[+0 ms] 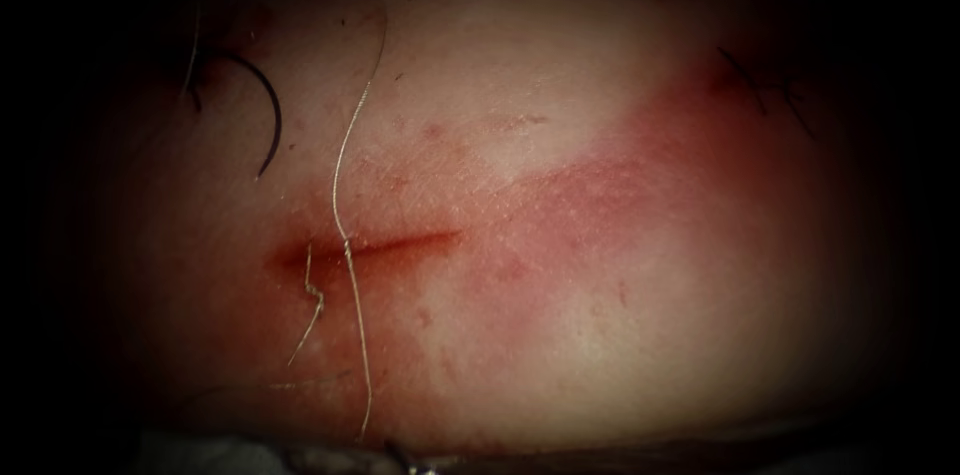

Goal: Wound Closure

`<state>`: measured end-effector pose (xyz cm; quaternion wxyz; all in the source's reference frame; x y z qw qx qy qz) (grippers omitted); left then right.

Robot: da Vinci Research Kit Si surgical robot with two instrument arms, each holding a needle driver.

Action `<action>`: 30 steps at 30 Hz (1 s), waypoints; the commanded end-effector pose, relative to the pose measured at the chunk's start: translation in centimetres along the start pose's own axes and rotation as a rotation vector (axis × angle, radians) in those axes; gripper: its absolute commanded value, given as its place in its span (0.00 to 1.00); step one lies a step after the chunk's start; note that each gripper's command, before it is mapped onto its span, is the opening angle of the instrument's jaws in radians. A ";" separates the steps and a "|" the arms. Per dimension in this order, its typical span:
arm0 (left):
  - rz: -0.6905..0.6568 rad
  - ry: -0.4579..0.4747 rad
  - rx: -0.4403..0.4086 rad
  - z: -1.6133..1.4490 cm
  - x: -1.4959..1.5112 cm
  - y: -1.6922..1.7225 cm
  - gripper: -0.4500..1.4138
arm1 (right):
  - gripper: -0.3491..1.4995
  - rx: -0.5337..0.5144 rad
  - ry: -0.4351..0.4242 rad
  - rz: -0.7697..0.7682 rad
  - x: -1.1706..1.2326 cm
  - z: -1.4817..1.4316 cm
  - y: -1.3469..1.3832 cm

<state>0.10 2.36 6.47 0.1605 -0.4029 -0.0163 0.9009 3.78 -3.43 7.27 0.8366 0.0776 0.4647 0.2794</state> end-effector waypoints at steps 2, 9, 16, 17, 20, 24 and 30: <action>0.001 0.004 -0.014 -0.10 -0.02 0.12 0.00 | 0.98 0.024 -0.044 0.009 -0.07 -0.15 -0.14; -0.013 0.043 -0.039 -0.82 0.04 0.79 0.00 | 0.89 0.161 -0.045 0.074 0.63 -0.82 0.34; 0.000 0.091 -0.067 -1.06 0.19 1.61 0.00 | 0.88 0.231 0.010 0.065 1.39 -0.55 0.97; 0.002 0.098 -0.064 -1.07 0.20 1.68 0.00 | 0.88 0.237 0.012 0.064 1.42 -0.49 1.01; -0.003 0.114 -0.067 -1.06 0.17 1.95 0.00 | 0.86 0.281 0.023 0.050 1.56 -0.22 1.09; -0.029 0.133 -0.072 -0.96 0.05 2.24 0.00 | 0.80 0.300 0.036 0.005 1.71 0.19 1.30; -0.059 0.163 -0.091 -0.89 -0.08 2.55 0.00 | 0.78 0.259 0.038 -0.026 1.74 0.67 1.69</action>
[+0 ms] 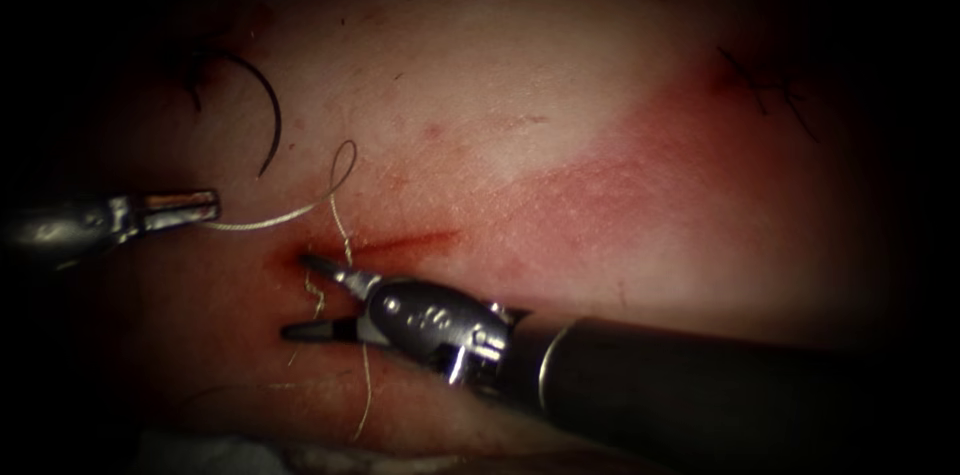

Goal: Wound Closure

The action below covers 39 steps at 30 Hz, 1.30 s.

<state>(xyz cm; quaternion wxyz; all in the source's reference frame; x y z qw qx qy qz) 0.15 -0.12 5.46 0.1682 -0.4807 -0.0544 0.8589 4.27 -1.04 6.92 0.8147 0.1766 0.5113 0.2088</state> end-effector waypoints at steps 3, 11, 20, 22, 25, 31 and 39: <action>-0.015 0.015 -0.010 0.14 -0.17 0.23 0.00 | 0.76 -0.025 0.028 -0.005 0.03 0.26 0.32; -0.044 0.040 -0.034 0.49 -0.60 0.67 0.00 | 0.72 0.056 0.092 -0.017 0.16 0.26 0.73; -0.050 0.020 -0.058 1.03 -1.03 0.49 0.00 | 0.69 0.360 0.175 -0.065 0.40 0.07 0.88; -0.047 0.019 -0.063 1.11 -1.10 0.48 0.00 | 0.69 0.415 0.179 -0.067 0.41 0.05 0.89; -0.048 0.022 -0.067 1.26 -1.23 0.45 0.00 | 0.69 0.534 0.181 -0.071 0.39 0.00 0.86; -0.039 0.018 -0.075 1.49 -1.44 0.32 0.00 | 0.69 0.764 0.142 -0.111 0.31 -0.16 0.66; -0.022 -0.005 -0.118 1.76 -1.48 0.21 0.00 | 0.64 0.962 -0.017 -0.281 -0.02 -0.02 0.30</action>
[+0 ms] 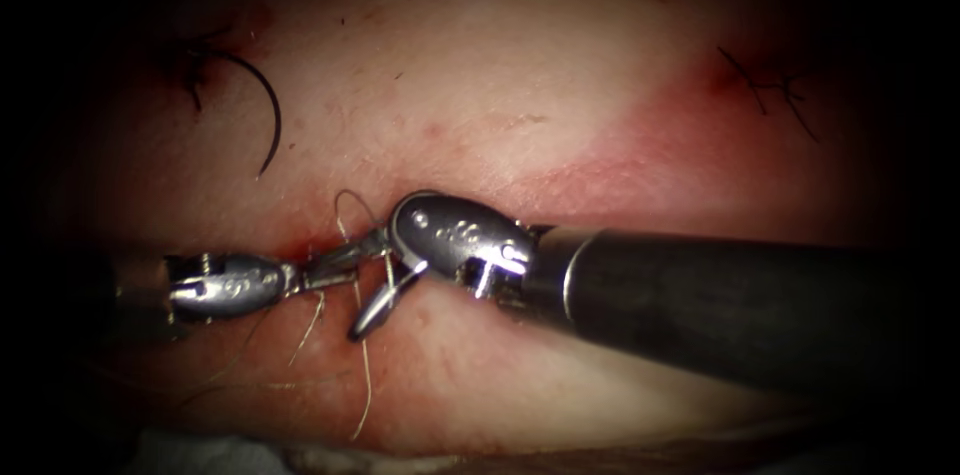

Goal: Wound Closure

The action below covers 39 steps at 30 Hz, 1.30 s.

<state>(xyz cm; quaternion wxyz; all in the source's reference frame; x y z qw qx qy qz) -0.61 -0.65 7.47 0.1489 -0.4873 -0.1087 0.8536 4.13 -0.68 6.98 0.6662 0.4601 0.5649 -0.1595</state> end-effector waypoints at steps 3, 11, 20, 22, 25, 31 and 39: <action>0.005 -0.003 -0.014 0.14 -0.04 0.04 0.00 | 0.65 0.096 -0.067 -0.028 -0.24 0.31 0.00; 0.019 -0.018 -0.043 0.12 -0.07 0.19 0.00 | 0.63 0.276 -0.251 -0.150 -0.53 0.82 -0.16; 0.021 -0.017 -0.049 0.07 -0.05 0.22 0.00 | 0.61 0.227 -0.404 -0.234 -0.52 1.08 0.04; 0.022 -0.016 -0.052 0.05 -0.05 0.24 0.00 | 0.61 0.187 -0.472 -0.262 -0.51 1.07 0.13; 0.017 -0.017 -0.050 0.01 -0.05 0.26 0.00 | 0.61 0.180 -0.571 -0.285 -0.52 1.06 0.19; 0.017 -0.018 -0.049 -0.05 -0.05 0.25 0.00 | 0.59 0.256 -0.621 -0.285 -0.51 1.14 0.05; 0.019 -0.018 -0.050 -0.09 -0.06 0.24 0.00 | 0.59 0.305 -0.659 -0.285 -0.72 1.29 -0.02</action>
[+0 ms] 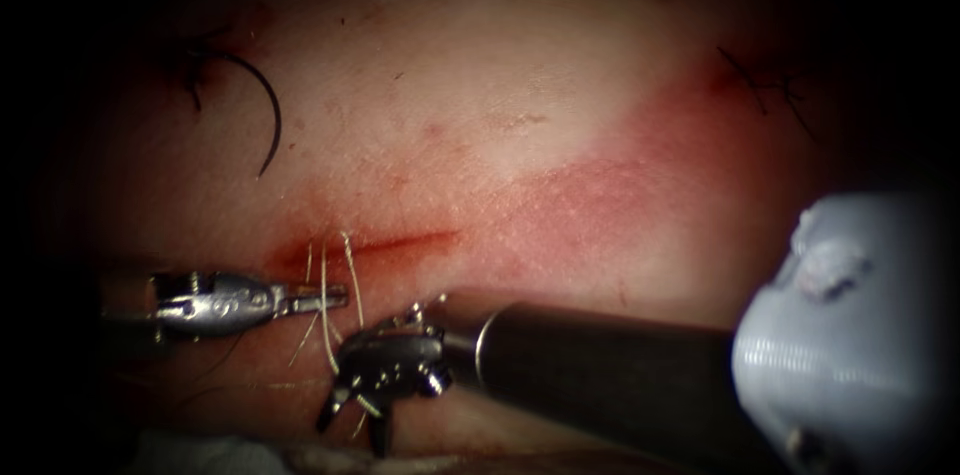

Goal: Wound Closure

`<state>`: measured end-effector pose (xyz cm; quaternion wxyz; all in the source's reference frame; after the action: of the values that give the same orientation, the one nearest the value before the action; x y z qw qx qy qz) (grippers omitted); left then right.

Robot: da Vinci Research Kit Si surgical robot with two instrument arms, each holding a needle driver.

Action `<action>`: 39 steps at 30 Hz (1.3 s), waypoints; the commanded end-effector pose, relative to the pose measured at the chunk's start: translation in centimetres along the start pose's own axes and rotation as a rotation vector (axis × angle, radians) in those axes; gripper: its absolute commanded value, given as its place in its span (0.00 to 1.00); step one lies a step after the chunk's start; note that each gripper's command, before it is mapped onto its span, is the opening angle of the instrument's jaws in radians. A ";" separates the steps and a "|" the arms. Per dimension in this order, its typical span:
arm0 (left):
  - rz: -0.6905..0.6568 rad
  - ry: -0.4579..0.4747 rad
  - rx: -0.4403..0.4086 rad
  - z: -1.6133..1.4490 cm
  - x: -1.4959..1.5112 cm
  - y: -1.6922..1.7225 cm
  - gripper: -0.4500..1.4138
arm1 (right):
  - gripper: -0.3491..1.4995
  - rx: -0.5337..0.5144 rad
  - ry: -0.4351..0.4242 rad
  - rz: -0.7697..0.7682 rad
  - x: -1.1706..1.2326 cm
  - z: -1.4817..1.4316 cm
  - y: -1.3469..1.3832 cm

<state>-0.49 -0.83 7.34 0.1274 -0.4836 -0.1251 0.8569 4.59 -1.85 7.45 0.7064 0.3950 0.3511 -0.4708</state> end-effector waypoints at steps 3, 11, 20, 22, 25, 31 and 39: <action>-0.008 0.001 -0.003 0.08 -0.04 0.04 0.00 | 0.59 0.013 -0.056 0.012 -0.08 0.17 0.08; -0.008 0.001 -0.003 0.08 -0.04 0.04 0.00 | 0.00 0.047 -0.155 0.040 -0.13 0.15 0.12; -0.025 -0.002 0.001 -0.04 -0.10 0.17 0.00 | 0.00 -0.109 -0.112 0.141 -0.10 -0.29 0.18; -0.028 -0.003 0.002 -0.06 -0.12 0.23 0.00 | 0.00 -0.155 -0.051 0.159 -0.11 -0.44 0.16; -0.030 -0.003 0.002 -0.07 -0.19 0.41 0.00 | 0.00 -0.246 0.053 0.187 -0.16 -0.72 0.13; -0.048 -0.005 0.007 -0.08 -0.30 0.69 0.00 | 0.00 -0.418 0.092 0.250 -0.33 -0.99 0.07; -0.049 -0.007 0.017 0.00 -0.48 1.30 0.00 | 0.00 -0.579 0.170 0.338 -0.56 -1.36 0.08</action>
<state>-0.34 -2.17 7.22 0.1530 -0.4761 -0.1284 0.8564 4.27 -0.39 7.29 0.8278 0.2664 0.4565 -0.1881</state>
